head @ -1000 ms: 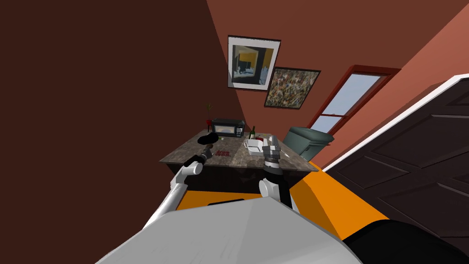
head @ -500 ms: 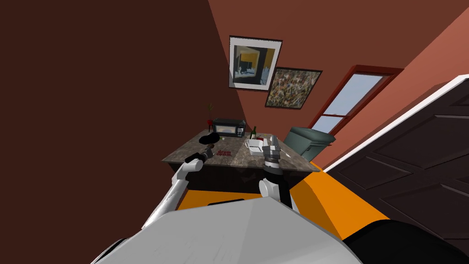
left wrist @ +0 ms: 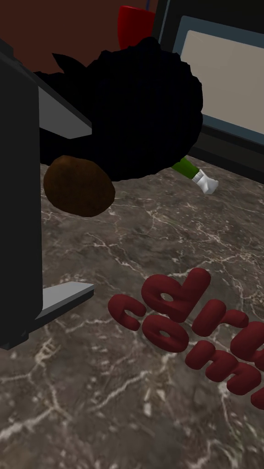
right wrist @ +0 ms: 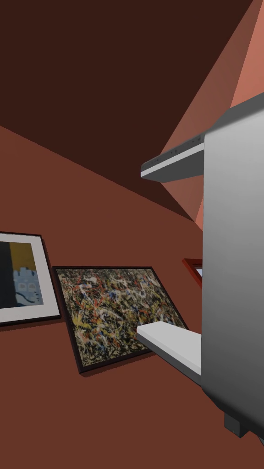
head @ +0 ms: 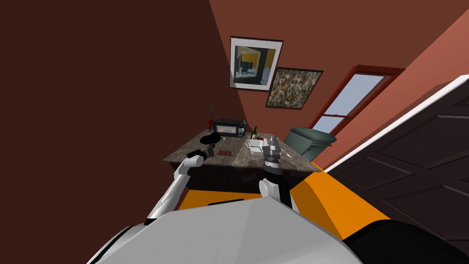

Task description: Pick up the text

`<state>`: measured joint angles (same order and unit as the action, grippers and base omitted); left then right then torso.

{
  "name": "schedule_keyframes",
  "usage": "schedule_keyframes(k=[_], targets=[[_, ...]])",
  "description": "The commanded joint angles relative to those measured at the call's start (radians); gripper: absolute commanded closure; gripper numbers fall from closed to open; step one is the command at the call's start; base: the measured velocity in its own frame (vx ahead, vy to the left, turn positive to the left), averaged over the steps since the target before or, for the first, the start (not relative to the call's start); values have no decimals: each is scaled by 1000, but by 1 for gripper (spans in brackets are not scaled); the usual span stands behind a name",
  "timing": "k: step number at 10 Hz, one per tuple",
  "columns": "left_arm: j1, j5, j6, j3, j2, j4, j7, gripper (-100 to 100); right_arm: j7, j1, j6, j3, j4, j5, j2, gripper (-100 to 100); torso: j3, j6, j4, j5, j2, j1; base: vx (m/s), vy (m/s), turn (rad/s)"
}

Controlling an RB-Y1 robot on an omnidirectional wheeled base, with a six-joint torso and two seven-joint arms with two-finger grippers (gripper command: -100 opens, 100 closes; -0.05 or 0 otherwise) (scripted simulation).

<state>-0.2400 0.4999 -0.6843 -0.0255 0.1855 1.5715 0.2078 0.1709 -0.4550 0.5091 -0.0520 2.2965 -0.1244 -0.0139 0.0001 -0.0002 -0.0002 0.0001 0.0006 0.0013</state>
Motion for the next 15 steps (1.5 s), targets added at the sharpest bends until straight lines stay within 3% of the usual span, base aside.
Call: schedule_keyframes(k=[1, 2, 4, 5, 7, 8, 10, 11, 13, 14, 15], targets=[[-4, 5, -36, 1, 3, 1, 1, -100, 0, 0, 0, 0, 0, 0, 0, 0, 0, 0, 0, 0, 0, 0, -1, 12, -1], [-42, 21, -71, 5, 11, -9, 8, -100, 0, 0, 0, 0, 0, 0, 0, 0, 0, 0, 0, 0, 0, 0, -3, 19, -5], [-42, 21, -113, 5, 11, -9, 8, -100, 0, 0, 0, 0, 0, 0, 0, 0, 0, 0, 0, 0, 0, 0, 4, 15, -5], [-80, 35, -150, 7, 20, -21, 15, -100, 0, 0, 0, 0, 0, 0, 0, 0, 0, 0, 0, 0, 0, -1, 9, 14, -13], [-80, 35, -189, 7, 20, -21, 15, -100, 0, 0, 0, 0, 0, 0, 0, 0, 0, 0, 0, 0, 0, -1, 7, 10, -8], [-117, 48, -226, 8, 31, -34, 23, -100, 0, 0, 0, 0, 0, 0, 0, 0, 0, 0, 0, 0, 0, -1, 6, 6, -32], [-117, 48, -263, 8, 31, -34, 23, -100, 0, 0, 0, 0, 0, 0, 0, 0, 0, 0, 0, 0, 0, -1, 4, 3, -9], [-154, 60, -301, 9, 42, -48, 30, -100, 0, 0, 0, 0, 0, 0, 0, 0, 0, 0, 0, 0, 0, -1, 8, 2, -42], [-154, 60, -336, 9, 42, -48, 30, -100, 0, 0, 0, 0, 0, 0, 0, 0, 0, 0, 0, 0, 0, -1, 8, 3, -11], [-190, 71, -375, 8, 55, -63, 38, -100, 0, 0, 0, 0, 0, 0, 0, 0, 0, 0, 0, 0, 0, -1, 12, -3, -52], [-190, 71, -400, 8, 55, -63, 38, -100, 0, 0, 0, 0, 0, 0, 0, 0, 0, 0, 0, 0, -1, -2, 11, -2, -33]])
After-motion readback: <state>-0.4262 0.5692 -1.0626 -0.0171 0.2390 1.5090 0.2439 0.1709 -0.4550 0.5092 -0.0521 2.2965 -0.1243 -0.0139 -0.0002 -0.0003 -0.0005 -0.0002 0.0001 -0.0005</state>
